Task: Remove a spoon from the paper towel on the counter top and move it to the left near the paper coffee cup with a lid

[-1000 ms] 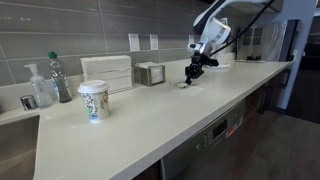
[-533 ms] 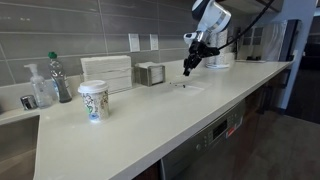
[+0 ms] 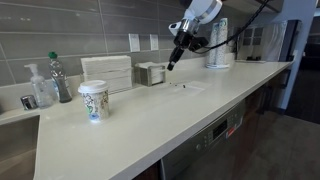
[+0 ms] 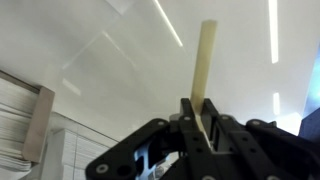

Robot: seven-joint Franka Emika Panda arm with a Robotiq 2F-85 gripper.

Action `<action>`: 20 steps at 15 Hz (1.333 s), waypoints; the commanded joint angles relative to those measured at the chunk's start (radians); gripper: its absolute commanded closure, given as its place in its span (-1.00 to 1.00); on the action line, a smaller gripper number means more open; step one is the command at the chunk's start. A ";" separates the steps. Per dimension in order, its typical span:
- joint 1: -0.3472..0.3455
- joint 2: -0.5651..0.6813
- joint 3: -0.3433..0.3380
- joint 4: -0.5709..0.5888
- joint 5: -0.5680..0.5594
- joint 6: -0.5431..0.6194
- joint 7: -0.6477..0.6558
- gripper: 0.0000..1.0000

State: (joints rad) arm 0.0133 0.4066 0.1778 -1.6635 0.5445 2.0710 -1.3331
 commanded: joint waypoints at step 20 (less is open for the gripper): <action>0.269 0.073 0.076 -0.044 -0.248 0.402 0.656 0.93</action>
State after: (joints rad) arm 0.2278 0.4483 0.2654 -1.7090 0.4056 2.3946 -0.8572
